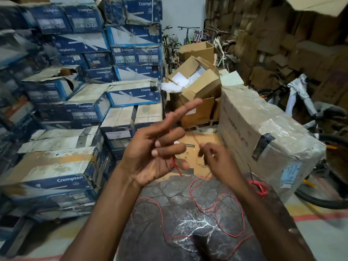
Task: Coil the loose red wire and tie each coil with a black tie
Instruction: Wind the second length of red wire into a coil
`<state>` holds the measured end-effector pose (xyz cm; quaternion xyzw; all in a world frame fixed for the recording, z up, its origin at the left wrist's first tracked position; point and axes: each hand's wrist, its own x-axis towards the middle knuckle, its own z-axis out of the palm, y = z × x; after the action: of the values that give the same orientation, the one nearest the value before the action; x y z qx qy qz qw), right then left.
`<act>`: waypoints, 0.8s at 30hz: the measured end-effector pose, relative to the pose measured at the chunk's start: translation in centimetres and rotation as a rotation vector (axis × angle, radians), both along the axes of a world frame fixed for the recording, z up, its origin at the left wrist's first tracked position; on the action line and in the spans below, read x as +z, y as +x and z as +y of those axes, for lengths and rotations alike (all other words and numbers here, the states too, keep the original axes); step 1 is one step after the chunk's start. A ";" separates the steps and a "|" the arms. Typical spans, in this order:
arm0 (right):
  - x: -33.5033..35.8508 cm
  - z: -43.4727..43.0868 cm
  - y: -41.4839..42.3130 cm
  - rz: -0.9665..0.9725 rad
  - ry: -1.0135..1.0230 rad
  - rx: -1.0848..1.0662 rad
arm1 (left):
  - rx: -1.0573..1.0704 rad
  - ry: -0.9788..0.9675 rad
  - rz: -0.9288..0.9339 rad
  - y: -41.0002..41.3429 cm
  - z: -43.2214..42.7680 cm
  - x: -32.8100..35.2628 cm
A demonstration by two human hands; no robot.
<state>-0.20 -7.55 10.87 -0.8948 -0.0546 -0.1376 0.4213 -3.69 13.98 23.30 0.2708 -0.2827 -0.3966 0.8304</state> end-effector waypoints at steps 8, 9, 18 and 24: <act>-4.1 1.3 -9.6 0.153 -0.313 0.363 | 0.530 0.318 0.048 5.3 -0.3 -1.4; -3.2 1.0 -10.1 0.191 -0.373 0.421 | 0.556 0.370 0.049 5.7 -0.4 -1.8; 9.0 -1.7 -9.0 -0.025 -0.460 0.539 | 0.370 0.997 -0.436 4.1 -3.0 -6.3; 10.5 -4.4 -2.8 -0.175 -0.046 0.350 | -0.241 0.692 -0.239 2.1 -1.9 -5.6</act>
<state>-3.01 -11.98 21.39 -0.8656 -0.2487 -0.1384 0.4119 -1.56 12.07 17.74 0.5440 -0.2569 -0.5290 0.5985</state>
